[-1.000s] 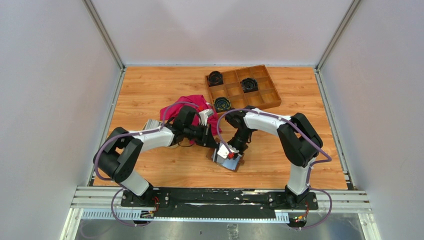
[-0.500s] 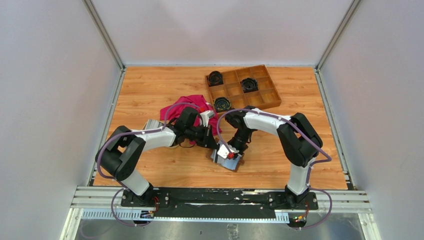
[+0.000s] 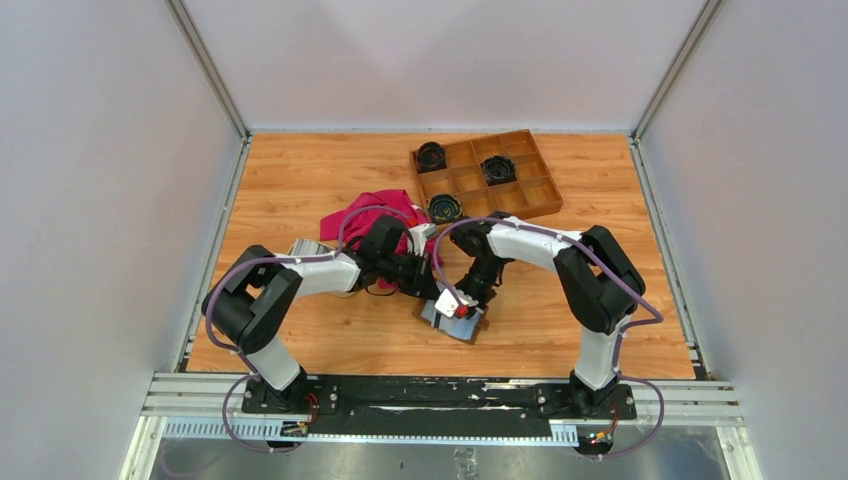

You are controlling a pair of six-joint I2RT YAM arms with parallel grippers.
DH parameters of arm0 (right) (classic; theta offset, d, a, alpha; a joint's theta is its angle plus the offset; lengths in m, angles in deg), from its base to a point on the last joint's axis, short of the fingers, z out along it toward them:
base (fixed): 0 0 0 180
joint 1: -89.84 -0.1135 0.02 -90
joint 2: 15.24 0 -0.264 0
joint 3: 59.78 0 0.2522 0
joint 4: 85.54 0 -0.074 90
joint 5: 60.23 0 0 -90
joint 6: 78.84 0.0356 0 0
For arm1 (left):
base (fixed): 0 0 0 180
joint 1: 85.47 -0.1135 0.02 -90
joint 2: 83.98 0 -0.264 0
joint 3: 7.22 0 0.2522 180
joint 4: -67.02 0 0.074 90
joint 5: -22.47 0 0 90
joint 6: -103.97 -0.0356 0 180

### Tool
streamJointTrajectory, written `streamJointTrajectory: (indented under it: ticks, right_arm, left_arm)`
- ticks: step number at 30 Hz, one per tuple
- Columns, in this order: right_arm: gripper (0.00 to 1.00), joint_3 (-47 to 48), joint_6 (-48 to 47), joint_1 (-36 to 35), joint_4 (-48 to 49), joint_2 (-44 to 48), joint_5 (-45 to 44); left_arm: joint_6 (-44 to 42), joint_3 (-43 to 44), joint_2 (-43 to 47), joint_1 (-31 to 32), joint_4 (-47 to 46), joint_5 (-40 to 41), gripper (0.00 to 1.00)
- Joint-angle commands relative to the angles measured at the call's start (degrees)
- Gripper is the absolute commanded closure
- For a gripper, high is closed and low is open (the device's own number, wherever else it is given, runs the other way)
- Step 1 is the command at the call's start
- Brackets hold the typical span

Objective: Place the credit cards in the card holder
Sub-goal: Insert the credit card into the card holder.

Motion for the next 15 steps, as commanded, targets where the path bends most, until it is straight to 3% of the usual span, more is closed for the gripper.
streamJointTrajectory:
  ticks: [1, 15]
  right_arm:
    - [0.85, -0.38, -0.59, 0.13, -2.10, -0.42, 0.52]
    - [0.79, 0.43, 0.41, 3.46, -2.24, 3.23, 1.22]
  left_arm:
    - [-1.38, -0.24, -1.41, 0.86, -0.36, -0.60, 1.00]
    - [-0.23, -0.62, -2.91, 0.97, -0.35, -0.93, 1.00]
